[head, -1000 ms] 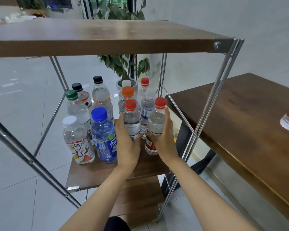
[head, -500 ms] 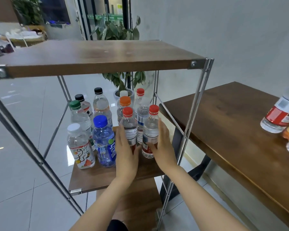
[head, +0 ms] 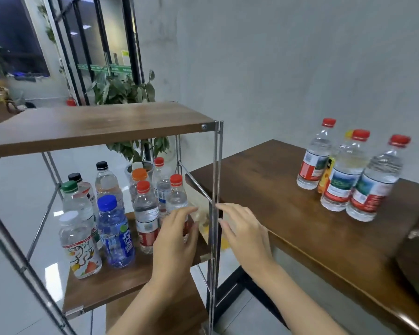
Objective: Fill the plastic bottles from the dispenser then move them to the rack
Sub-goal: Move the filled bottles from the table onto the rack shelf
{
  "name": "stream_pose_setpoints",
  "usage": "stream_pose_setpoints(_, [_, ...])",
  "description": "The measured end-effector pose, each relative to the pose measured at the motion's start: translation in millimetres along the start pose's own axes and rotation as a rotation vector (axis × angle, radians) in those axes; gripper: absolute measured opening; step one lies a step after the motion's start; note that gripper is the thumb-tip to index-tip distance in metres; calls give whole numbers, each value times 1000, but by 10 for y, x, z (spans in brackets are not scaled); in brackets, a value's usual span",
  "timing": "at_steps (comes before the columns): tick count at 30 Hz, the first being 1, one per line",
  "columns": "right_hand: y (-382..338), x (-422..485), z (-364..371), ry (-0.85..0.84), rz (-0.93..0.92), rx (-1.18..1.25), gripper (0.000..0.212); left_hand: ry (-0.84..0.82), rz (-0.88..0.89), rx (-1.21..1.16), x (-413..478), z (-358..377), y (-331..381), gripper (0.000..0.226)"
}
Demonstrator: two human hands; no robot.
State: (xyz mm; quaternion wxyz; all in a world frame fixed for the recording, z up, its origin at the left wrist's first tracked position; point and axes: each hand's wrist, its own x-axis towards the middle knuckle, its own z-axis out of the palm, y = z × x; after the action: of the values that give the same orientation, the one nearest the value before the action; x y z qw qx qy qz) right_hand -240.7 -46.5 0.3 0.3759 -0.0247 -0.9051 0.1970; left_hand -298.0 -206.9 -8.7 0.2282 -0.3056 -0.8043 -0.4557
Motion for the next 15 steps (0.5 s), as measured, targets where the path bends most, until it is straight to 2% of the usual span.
stream_pose_setpoints(5, [359, 72, -662, 142, 102, -148, 35, -26, 177, -134, 298, 277, 592, 29])
stream_pose_setpoints(10, [783, 243, -1245, 259, 240, -266, 44, -93, 270, -227, 657, 770, 1129, 30])
stream_pose_setpoints(15, [1312, 480, -1667, 390, 430, -426, 58, -244, 327, -249, 1090, 1321, 1709, 36])
